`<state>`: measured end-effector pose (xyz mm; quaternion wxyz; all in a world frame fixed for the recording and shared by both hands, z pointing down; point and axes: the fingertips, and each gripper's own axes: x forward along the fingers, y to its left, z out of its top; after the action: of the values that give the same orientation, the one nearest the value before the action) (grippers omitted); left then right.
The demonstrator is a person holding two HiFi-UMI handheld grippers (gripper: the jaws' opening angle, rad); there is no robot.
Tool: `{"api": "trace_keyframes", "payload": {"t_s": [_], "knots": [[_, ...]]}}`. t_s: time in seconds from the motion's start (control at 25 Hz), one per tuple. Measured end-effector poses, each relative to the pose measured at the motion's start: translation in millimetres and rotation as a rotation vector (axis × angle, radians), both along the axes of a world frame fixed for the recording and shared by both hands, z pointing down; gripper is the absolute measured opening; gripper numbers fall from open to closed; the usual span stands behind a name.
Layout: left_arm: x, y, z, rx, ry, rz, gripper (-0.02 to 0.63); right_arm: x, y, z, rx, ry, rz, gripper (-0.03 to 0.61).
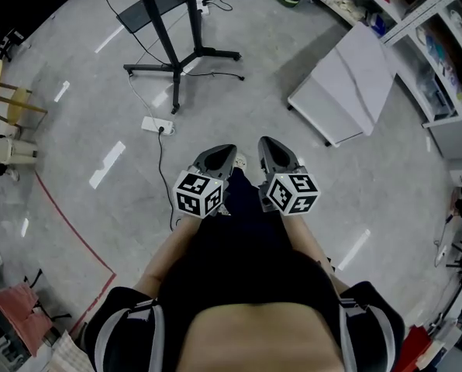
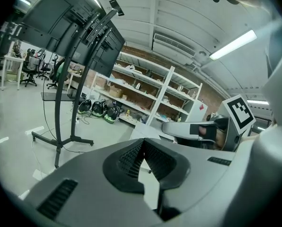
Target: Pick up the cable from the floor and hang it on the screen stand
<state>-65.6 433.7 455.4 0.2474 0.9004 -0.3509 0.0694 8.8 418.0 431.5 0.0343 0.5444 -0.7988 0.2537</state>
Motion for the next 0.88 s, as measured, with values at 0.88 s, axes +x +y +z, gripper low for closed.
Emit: {"api": "trace_keyframes", "payload": {"t_s": [0.88], "knots": [[37.5, -153.3, 0.5, -0.012, -0.019, -0.04, 0.006, 35.5, -162.6, 5.4, -0.007, -0.047, -0.039, 0.026]]}}
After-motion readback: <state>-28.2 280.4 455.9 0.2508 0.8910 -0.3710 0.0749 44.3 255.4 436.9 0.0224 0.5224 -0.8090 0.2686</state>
